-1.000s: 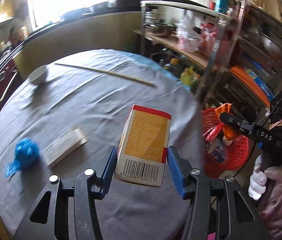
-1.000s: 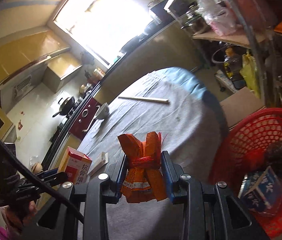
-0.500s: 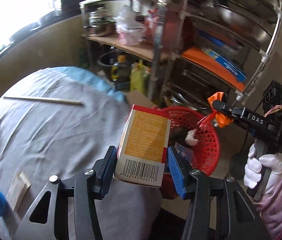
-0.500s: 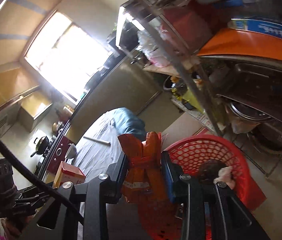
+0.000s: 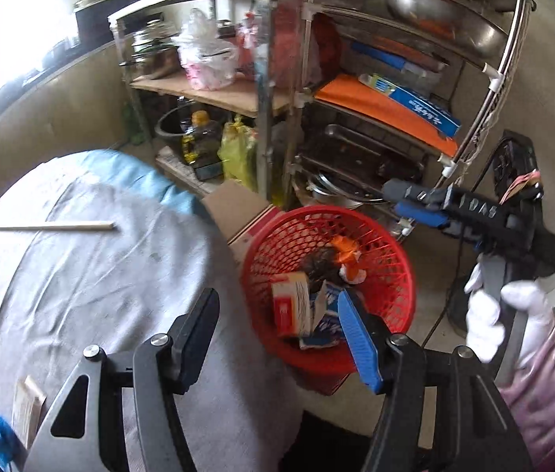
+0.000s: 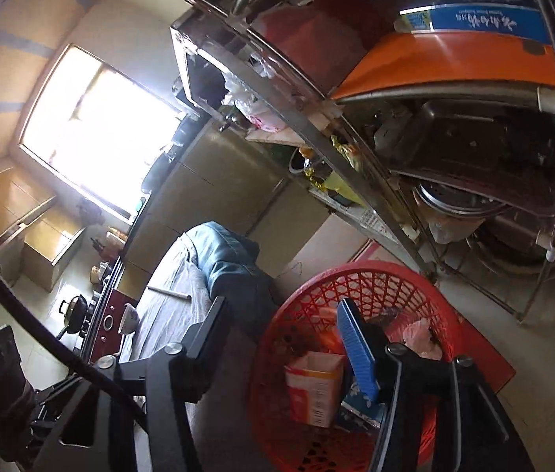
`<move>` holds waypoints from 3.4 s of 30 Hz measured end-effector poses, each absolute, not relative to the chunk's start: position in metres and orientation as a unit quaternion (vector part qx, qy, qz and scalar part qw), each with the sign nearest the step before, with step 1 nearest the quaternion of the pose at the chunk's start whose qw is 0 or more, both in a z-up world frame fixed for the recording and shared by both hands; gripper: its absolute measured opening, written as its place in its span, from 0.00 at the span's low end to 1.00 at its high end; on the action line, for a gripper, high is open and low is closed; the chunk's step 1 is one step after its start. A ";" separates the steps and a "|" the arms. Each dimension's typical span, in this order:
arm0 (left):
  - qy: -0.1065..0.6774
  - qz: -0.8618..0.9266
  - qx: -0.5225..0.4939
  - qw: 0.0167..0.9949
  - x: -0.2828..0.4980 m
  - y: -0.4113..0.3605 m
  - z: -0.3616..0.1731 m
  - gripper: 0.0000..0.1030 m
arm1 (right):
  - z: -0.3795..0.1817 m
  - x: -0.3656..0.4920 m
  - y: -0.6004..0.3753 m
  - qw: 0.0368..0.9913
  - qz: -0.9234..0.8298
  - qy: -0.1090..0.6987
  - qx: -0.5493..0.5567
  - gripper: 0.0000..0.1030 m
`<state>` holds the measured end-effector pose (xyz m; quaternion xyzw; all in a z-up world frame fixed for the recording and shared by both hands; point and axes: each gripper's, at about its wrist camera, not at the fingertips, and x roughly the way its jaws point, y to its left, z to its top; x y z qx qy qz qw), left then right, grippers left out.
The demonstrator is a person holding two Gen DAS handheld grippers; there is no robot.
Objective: Collect trash
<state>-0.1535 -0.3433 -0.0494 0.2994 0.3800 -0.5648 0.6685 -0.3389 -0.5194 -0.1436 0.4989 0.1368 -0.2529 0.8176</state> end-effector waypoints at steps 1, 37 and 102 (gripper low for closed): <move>0.381 -0.557 0.297 0.675 -0.149 -0.333 -0.049 0.62 | -0.141 -0.340 -0.518 0.820 -0.251 0.132 0.496 0.59; 0.409 -0.233 0.078 0.879 0.019 0.106 -0.029 0.67 | 0.091 -0.255 -0.378 0.918 -0.256 0.111 0.282 0.59; 0.368 -0.223 0.308 0.849 -0.114 -0.161 0.038 0.68 | -0.101 -0.505 -0.586 0.809 -0.347 0.069 0.469 0.61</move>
